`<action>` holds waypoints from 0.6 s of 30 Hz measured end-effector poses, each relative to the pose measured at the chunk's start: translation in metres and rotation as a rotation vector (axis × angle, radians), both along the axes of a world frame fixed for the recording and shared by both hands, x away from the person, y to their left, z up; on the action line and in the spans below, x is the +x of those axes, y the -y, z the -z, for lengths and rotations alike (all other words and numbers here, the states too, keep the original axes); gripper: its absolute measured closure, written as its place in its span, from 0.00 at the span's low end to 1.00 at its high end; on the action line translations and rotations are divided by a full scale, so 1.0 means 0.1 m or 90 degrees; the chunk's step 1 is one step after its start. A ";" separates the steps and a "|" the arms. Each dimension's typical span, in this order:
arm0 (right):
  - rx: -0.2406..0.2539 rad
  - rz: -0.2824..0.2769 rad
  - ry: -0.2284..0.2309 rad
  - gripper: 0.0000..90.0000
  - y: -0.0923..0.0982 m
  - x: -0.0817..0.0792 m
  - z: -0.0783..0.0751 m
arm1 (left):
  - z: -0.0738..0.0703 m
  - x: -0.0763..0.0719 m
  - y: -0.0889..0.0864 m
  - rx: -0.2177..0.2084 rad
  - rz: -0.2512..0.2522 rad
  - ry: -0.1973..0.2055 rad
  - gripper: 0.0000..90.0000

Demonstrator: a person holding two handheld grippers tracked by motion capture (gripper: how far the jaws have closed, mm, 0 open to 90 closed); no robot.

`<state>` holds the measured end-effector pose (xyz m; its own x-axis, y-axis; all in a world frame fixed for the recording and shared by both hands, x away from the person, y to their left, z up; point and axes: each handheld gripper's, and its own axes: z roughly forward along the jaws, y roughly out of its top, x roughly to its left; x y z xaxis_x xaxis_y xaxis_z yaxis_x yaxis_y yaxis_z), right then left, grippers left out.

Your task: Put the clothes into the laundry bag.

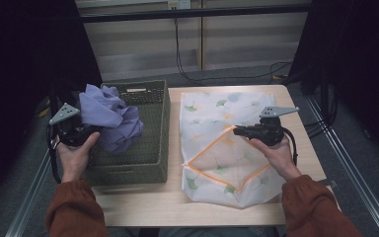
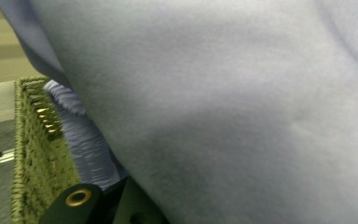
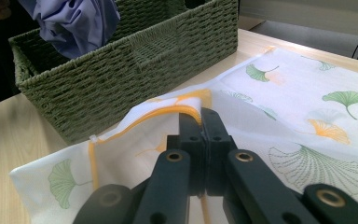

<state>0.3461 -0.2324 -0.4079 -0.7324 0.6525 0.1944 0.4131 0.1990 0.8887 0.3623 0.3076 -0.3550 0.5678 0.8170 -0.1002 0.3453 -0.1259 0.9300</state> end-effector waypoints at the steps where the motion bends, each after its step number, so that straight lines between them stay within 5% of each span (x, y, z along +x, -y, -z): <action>1: 0.000 0.000 0.000 1.00 0.00 0.00 0.00 | -0.01 -0.01 0.01 0.001 -0.006 0.000 0.84; 18: -0.004 -0.002 0.001 1.00 -0.01 0.00 0.00 | -0.25 -0.21 0.00 -0.042 0.012 0.085 0.84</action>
<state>0.3457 -0.2319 -0.4076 -0.7345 0.6514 0.1899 0.4116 0.2052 0.8880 0.3408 0.3071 -0.3298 0.5953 0.7999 -0.0766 0.2166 -0.0679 0.9739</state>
